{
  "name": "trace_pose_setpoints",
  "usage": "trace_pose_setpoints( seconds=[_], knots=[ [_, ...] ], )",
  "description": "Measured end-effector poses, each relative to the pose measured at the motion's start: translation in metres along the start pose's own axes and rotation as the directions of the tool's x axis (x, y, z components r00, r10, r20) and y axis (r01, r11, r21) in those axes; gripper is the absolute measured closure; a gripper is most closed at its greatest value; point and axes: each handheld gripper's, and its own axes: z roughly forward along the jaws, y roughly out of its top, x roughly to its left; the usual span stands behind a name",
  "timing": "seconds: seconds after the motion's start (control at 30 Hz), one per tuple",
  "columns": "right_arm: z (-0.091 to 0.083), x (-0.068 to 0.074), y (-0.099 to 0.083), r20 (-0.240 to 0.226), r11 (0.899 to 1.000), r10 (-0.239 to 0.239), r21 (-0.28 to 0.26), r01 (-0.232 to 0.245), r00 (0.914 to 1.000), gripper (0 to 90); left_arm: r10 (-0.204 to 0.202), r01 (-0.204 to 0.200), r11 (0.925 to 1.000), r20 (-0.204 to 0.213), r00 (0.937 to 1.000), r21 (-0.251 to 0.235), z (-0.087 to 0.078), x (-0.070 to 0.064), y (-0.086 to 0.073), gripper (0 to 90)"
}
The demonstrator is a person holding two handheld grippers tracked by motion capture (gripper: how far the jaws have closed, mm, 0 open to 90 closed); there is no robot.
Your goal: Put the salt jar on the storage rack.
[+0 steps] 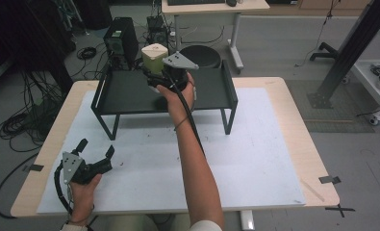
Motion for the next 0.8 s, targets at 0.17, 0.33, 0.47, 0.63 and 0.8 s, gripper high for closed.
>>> trace_pose_setpoints(
  seconds=[0.17, 0.33, 0.47, 0.63, 0.8],
  knots=[
    [0.01, -0.004, -0.011, 0.012, 1.0, 0.022, 0.023, -0.022, 0.9997, 29.9, 0.0, 0.0, 1.0, 0.0, 1.0, 0.0, 0.0, 0.0, 0.0, 1.9],
    [0.017, -0.004, -0.017, 0.013, 0.999, 0.029, 0.035, -0.03, 0.9995, 29.9, 0.001, -0.001, 1.0, 0.0, 1.0, 0.002, 0.0, 0.0, 0.0, 1.9],
    [0.02, -0.003, -0.021, 0.013, 0.999, 0.035, 0.039, -0.036, 0.9993, 29.9, 0.0, 0.0, 1.0, 0.0, 1.0, 0.001, 0.0, 0.0, 0.0, 1.9],
    [0.024, -0.002, -0.024, 0.016, 0.998, 0.03, 0.051, -0.031, 0.9994, 29.9, 0.0, 0.0, 1.0, 0.0, 1.0, 0.001, 0.0, 0.0, 0.0, 1.9],
    [0.025, -0.001, -0.027, 0.018, 0.998, 0.019, 0.054, -0.02, 0.9997, 29.9, 0.0, 0.0, 1.0, 0.001, 1.0, 0.0, 0.0, 0.0, 0.0, 1.9]
  ],
)
